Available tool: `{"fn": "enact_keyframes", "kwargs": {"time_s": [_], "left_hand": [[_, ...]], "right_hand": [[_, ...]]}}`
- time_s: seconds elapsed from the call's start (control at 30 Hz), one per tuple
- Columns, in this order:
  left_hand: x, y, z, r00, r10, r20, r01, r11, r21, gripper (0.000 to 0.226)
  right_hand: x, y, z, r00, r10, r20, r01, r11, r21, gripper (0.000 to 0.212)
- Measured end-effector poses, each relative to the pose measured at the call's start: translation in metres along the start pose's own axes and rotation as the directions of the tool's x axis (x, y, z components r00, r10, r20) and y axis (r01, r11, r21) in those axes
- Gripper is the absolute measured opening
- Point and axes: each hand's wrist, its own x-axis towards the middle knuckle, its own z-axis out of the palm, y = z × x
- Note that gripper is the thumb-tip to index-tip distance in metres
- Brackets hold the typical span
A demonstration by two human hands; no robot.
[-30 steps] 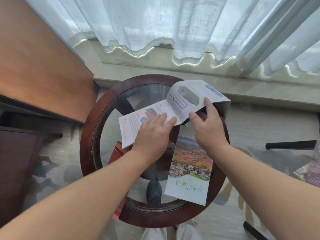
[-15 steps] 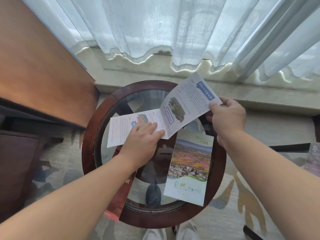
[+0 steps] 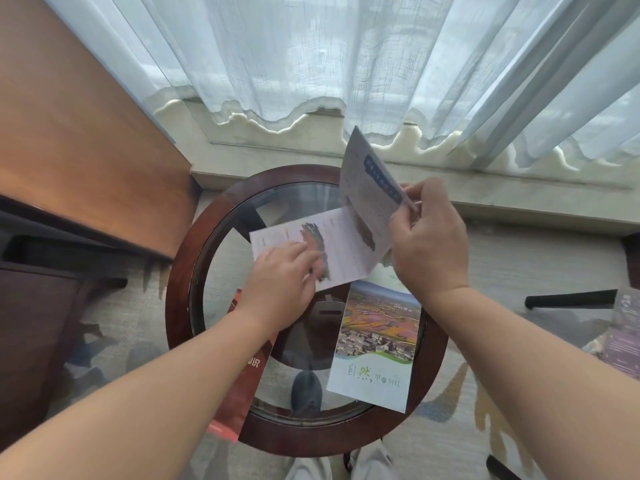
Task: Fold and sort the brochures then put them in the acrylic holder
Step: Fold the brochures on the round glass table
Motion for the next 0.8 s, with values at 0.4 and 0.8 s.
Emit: {"fn": "enact_keyframes", "kwargs": {"time_s": [0.4,0.8], "left_hand": [[0.037,-0.006,-0.071,0.847,-0.474,-0.242,0.334,0.827,-0.452,0.043],[0.025,0.005,0.046,0.905,-0.36,0.226,0.314,0.925,0.215,0.082]], "right_hand": [[-0.062,-0.001,0.048,0.74,-0.084,0.667,0.285,0.938,-0.199,0.04],[-0.015,0.053,0.066,0.762,0.26,0.594,0.137,0.831,-0.54,0.059]]}}
